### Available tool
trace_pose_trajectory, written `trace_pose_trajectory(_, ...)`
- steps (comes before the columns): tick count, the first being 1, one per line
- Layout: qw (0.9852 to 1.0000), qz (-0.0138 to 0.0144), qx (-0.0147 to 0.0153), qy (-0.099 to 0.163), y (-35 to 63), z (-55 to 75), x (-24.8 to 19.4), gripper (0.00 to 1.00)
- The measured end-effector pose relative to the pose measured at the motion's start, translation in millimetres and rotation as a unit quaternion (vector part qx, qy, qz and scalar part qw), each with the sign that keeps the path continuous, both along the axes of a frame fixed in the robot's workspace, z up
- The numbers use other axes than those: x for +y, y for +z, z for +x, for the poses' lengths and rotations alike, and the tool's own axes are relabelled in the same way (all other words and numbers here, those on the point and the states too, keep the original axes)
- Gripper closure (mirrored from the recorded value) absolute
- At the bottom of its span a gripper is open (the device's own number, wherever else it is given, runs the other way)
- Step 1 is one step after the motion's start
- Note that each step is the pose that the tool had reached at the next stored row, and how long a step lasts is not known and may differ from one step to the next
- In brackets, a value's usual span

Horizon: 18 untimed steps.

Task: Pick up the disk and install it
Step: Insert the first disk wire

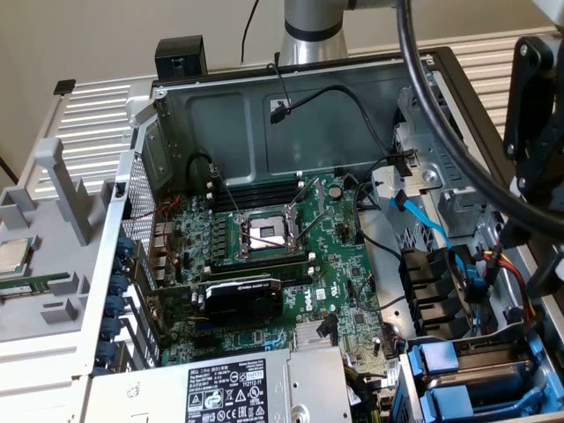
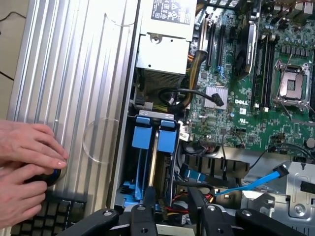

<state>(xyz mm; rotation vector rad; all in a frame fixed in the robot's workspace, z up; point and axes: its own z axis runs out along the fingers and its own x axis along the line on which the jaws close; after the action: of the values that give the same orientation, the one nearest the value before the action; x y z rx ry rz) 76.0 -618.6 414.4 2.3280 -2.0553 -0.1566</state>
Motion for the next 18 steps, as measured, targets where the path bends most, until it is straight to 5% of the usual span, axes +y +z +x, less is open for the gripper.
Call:
trace_pose_trajectory(7,0.9997,0.0121,0.0206,0.001,-3.8,1.9,-7.6,0.61)
trace_pose_trajectory(18,0.9993,0.013,0.0221,0.029,-5.3,12.2,-10.5,0.61)
